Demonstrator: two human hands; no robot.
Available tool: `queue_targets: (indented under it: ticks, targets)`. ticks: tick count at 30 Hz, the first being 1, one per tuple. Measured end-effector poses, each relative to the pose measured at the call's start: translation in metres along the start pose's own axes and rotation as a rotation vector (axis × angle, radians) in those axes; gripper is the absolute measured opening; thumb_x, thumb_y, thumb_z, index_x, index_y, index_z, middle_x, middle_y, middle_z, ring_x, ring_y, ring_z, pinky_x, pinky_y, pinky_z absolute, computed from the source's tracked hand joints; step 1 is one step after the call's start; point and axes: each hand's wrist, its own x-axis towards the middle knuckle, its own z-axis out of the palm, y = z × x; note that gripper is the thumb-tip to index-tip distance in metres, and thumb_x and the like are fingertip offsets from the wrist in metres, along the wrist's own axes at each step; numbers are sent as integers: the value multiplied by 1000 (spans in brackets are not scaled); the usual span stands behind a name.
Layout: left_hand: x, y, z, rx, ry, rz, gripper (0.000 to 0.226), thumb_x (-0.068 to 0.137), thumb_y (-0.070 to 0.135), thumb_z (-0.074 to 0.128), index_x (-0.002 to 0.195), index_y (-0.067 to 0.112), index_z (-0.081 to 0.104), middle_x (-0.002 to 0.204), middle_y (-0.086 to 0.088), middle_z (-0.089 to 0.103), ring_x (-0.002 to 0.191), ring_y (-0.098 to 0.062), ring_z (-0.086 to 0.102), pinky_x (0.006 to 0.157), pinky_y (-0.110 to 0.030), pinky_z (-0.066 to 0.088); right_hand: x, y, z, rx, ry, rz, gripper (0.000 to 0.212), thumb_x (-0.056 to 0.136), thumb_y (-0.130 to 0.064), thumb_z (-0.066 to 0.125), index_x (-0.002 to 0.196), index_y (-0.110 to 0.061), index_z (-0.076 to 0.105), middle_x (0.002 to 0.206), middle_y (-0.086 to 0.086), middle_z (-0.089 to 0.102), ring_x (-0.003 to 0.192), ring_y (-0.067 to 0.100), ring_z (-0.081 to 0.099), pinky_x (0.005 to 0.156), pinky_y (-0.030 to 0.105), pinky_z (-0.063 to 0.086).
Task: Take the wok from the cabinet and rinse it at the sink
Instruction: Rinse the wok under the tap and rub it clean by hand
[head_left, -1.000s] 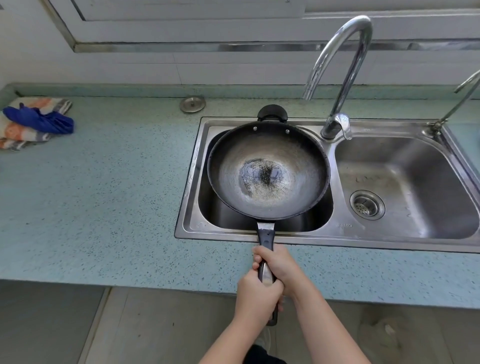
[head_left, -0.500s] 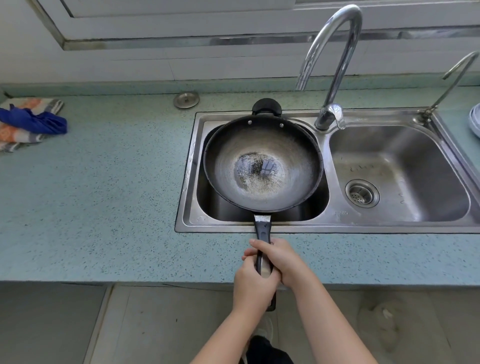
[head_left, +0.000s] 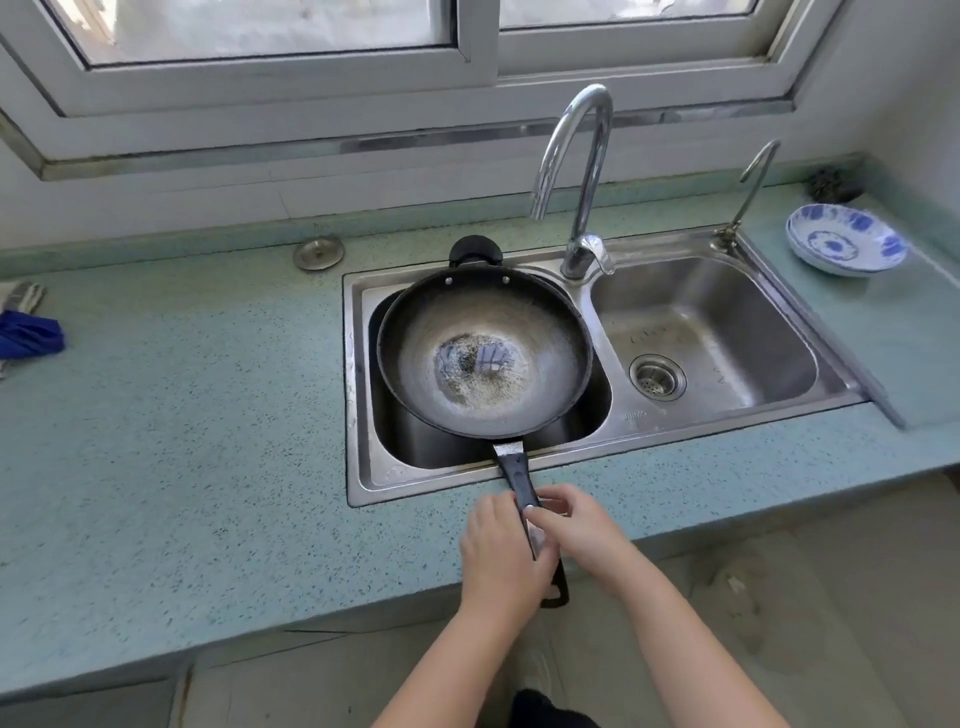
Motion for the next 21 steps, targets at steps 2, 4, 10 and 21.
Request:
queue_targets:
  ticks: [2,4,10,21]
  targets:
    - [6,-5,-3,64,19,83,53,70,41,34,102,6,58,96,-8,59,89,-28,58,72,-33,45,-5,1,2,-120,96,-37,39,88,-22,58,125,-13,53,122,0,57,105,11,53,91,23,41]
    - [13,-8,-4,122,30,152,40,67,33,49,95,7,62,90,-7,64,80,-27,64,64,-34,52,-8,2,1,-308,171,-104,42,89,-27,55,129,-14,49,129,1,51,116,14,52,96,26,39]
    - [21,-10,-5,191,7,247,38,60,19,77,93,5,66,96,-10,69,87,-30,68,69,-38,58,-13,-1,-17,-503,316,-272,44,94,-28,48,135,-12,43,134,3,46,123,15,46,99,24,36]
    - [81,18,21,190,95,332,43,62,17,76,101,4,65,107,-13,68,99,-31,67,80,-43,57,41,-10,-85,-444,334,-313,42,93,-19,49,133,-10,44,131,3,49,122,15,46,97,22,35]
